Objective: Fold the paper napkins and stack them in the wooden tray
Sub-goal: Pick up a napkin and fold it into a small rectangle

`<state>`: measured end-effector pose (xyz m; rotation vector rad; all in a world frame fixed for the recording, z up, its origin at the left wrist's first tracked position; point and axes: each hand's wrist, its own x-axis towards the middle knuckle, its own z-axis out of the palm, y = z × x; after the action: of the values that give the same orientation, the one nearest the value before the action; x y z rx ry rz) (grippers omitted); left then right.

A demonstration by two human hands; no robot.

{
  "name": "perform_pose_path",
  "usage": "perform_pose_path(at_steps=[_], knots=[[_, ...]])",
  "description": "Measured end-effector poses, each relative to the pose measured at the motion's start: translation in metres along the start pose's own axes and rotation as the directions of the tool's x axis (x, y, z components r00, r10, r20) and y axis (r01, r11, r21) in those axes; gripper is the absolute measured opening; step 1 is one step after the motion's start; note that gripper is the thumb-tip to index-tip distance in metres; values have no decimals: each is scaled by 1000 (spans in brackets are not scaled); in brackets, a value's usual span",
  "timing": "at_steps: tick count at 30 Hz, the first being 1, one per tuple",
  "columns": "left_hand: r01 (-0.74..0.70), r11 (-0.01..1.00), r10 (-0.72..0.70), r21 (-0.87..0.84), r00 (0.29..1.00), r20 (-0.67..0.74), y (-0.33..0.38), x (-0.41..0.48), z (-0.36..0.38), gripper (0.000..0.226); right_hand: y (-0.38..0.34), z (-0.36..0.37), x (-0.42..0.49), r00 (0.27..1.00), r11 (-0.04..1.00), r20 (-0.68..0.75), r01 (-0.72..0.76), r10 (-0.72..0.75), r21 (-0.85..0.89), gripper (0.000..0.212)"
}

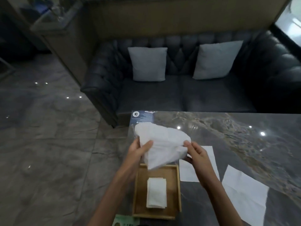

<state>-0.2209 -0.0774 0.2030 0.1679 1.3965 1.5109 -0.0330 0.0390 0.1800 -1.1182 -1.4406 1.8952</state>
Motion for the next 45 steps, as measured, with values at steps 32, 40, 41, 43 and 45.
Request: perform_pose_path(at_steps=[32,40,41,43,45], knots=[[-567,770,463,292,812,357,69,-3,-17,48,-91,-33,-5,909,904,160,405,-384,-133,59],[-569,761,494,312,820,290,70,-1,-16,45,-98,-40,-6,905,884,232,407,-356,-230,47],[-563,768,486,305,823,294,70,-1,-17,41,-99,-41,-5,920,904,231,366,-316,-222,43],[-540,794,462,278,835,299,69,1,-19,38,-101,-38,-6,942,922,206,312,-267,-231,35],[-472,858,398,202,860,319,68,4,-22,40,-103,-32,-8,948,883,143,317,-284,-347,22]])
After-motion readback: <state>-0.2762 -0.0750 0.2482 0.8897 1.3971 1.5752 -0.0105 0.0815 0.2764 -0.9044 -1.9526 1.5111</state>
